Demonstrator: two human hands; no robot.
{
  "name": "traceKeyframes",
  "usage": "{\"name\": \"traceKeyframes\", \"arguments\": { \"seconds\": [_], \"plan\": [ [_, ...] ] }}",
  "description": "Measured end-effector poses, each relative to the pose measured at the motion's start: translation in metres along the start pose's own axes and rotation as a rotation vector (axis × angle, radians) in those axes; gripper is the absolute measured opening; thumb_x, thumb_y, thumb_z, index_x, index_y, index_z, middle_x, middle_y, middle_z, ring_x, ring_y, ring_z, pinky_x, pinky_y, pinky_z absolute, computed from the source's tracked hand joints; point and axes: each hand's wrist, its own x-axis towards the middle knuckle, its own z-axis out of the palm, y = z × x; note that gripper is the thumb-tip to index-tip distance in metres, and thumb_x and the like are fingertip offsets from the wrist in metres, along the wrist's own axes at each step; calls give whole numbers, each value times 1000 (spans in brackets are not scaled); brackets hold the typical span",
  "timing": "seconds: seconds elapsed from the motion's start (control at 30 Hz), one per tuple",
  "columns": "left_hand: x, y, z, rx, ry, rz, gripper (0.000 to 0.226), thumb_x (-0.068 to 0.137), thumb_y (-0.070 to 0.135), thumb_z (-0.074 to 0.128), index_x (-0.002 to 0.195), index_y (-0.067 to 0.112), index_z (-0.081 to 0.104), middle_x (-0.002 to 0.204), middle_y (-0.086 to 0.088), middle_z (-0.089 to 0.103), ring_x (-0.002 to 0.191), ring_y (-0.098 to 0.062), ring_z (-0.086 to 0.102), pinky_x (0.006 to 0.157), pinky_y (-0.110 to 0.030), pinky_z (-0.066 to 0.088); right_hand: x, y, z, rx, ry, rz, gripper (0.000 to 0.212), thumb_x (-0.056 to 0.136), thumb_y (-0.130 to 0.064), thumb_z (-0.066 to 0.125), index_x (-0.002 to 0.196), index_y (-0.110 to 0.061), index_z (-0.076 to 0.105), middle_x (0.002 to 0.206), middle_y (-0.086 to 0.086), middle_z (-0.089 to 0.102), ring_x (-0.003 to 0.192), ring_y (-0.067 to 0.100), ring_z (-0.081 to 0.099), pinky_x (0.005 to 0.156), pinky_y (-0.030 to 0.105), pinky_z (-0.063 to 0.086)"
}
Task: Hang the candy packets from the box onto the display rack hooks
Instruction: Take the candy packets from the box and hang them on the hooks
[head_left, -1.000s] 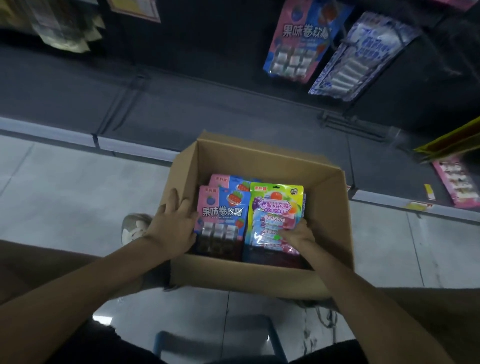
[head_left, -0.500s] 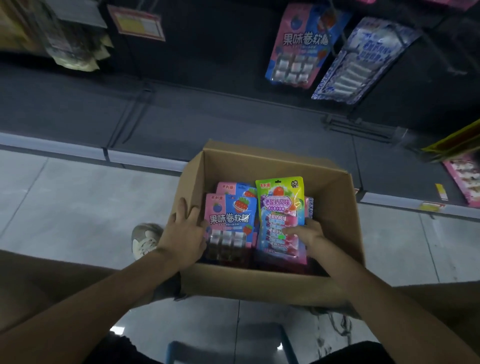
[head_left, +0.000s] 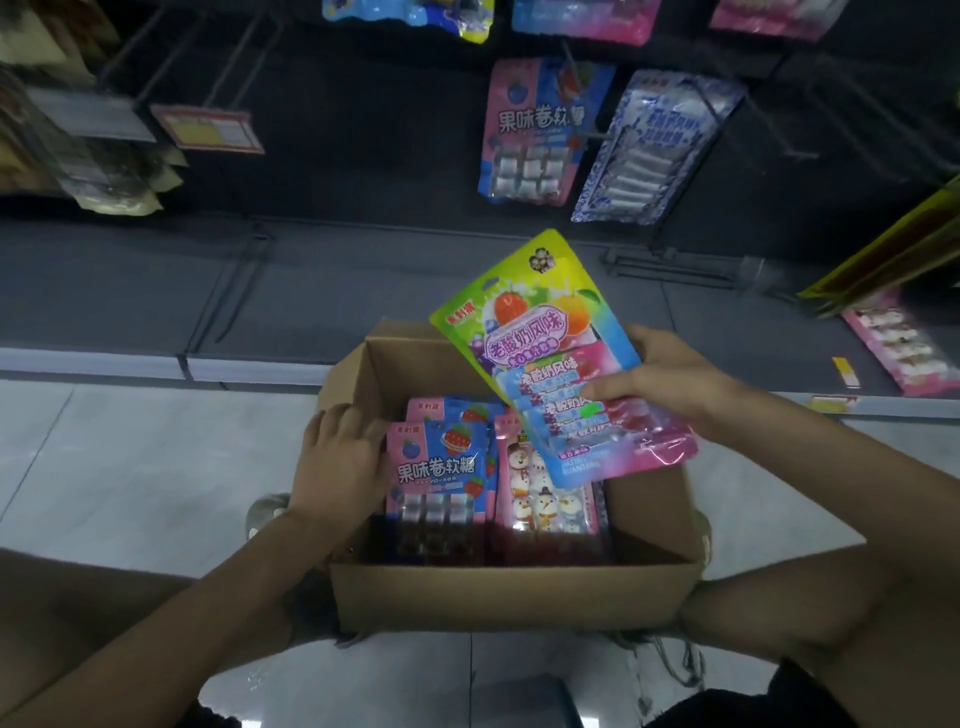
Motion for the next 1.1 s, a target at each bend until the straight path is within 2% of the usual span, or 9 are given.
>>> {"name": "traceKeyframes", "arguments": {
  "seconds": [0.1,0.2,0.27,0.43,0.63,0.73,0.83,0.97,1.1],
  "plan": [
    [12,14,-12,-217,1,-12,30,100,37,58,124,23,68,117,-6,68,112,-31,63,99,-48,51,-18,-11,-13,66,-57,-14,38,83,-4,86,115,-16,71,101,3,82,84,23,81,66,30,64],
    [16,44,-42,-814,-114,-131,22,104,38,62,123,28,67,119,4,72,106,-17,72,91,-45,61,-23,-3,-22,147,-121,22,37,84,-6,83,119,-11,71,108,8,81,94,30,80,74,36,66],
    [18,68,-65,-1262,-163,-277,21,106,34,61,116,20,73,111,0,78,104,-22,76,94,-47,61,-23,0,-24,214,-143,45,40,83,-6,82,121,-9,70,109,9,81,95,31,80,74,36,65],
    [41,107,-97,-1718,-282,-272,39,108,43,48,122,20,76,126,-8,75,121,-35,69,100,-48,56,-19,-2,-16,355,-183,3,37,86,-4,79,122,-7,69,113,11,80,99,30,79,72,29,64],
    [55,131,-107,-1826,-284,-321,42,95,23,72,131,3,64,124,-19,74,111,-42,73,95,-58,59,-14,-7,-13,417,-186,-73,38,89,-6,78,126,-9,70,119,12,78,110,32,76,98,46,58],
    [63,138,-115,-1811,-266,-333,38,95,19,74,129,2,66,121,-20,75,108,-42,74,94,-61,59,-17,-15,-20,374,-89,-148,46,85,-18,85,128,-12,68,116,7,80,105,28,78,94,44,61],
    [69,144,-123,-1768,-214,-269,32,97,16,72,125,2,68,117,-19,76,104,-41,75,88,-59,62,-21,-25,-25,419,37,-233,45,84,-22,86,125,-14,69,109,2,81,98,24,79,82,32,65],
    [73,153,-137,-1709,-123,-197,26,96,14,72,118,0,71,110,-20,78,98,-42,77,83,-56,63,-26,-42,-36,466,72,-305,41,80,-31,86,118,-18,74,111,2,81,104,25,78,102,47,58],
    [78,161,-158,-1647,-32,-96,23,92,13,76,112,2,76,109,-17,79,99,-37,77,86,-51,63,-26,-58,-52,521,52,-341,42,79,-20,86,118,-10,73,113,12,80,104,35,77,104,57,56]
  ]
}}
